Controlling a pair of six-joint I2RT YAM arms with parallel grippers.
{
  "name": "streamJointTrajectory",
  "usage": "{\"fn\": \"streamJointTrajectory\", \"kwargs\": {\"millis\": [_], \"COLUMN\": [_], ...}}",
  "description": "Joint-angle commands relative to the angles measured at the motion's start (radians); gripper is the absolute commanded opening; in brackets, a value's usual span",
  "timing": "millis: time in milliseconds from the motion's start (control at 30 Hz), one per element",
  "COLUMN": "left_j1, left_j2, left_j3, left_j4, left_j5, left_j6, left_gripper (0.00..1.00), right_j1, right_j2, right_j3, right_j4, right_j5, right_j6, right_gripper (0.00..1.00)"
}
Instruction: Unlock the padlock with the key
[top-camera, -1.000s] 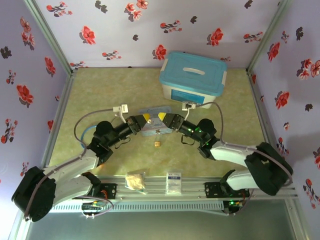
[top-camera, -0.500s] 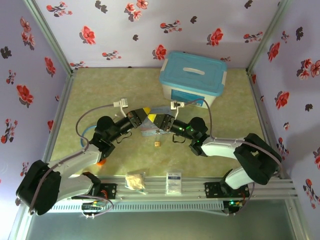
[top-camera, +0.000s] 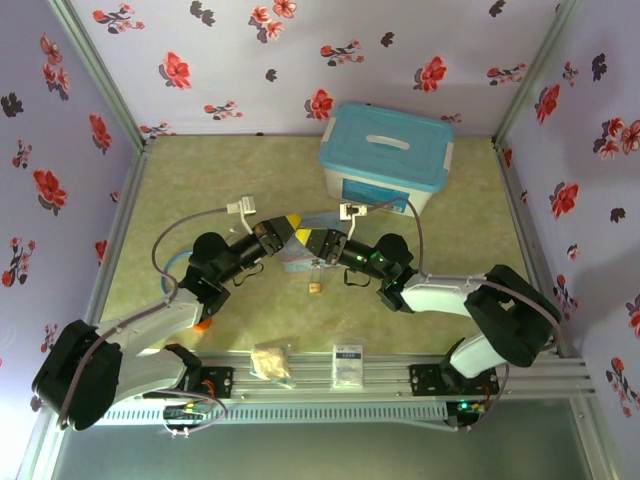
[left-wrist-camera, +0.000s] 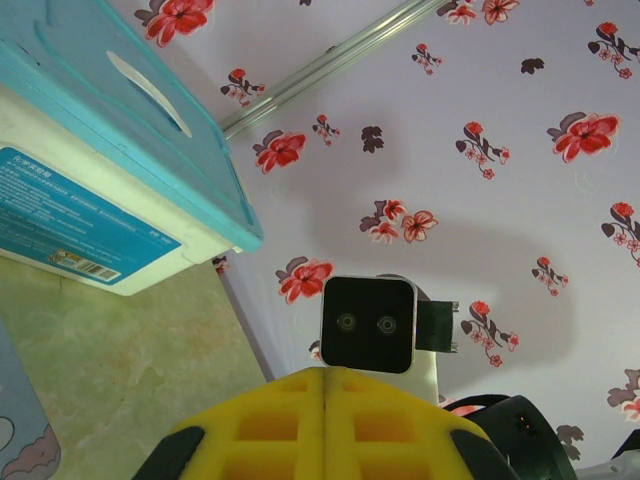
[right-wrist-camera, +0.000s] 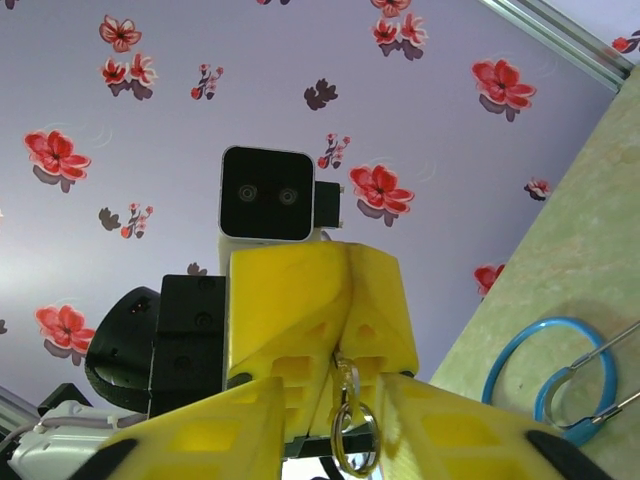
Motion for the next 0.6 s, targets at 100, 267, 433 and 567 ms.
{"fn": "streamJointTrajectory", "kwargs": {"millis": [100,267,433,567], "left_j1": [0.007,0.007,0.007,0.007], "left_j2": [-0.005,-0.006,-0.003,-0.004], "left_j3": [0.017,0.014,0.015,0.014], "left_j4": [0.045,0.042,0.042,0.036], "left_j5": [0.016,0.016,0.016,0.016], "left_j6": [-0.008,-0.008,-0.008,-0.005], "left_gripper": [0.0,0.0,0.0,0.0], "right_j1": [0.008,0.008,0.008,0.008], "right_j2": [0.008,-0.002,-0.002,-0.003], "right_j3": [-0.002,-0.019,-0.018,-0.026], "right_j4": [0.051,0.038,0.035,0.04], "right_j5": [0.026,0.05,0.051,0.053], "right_j6": [-0.02,-0.037,-0.038,-0.038], "right_gripper": [0.19,0.19,0.15,0.1]}}
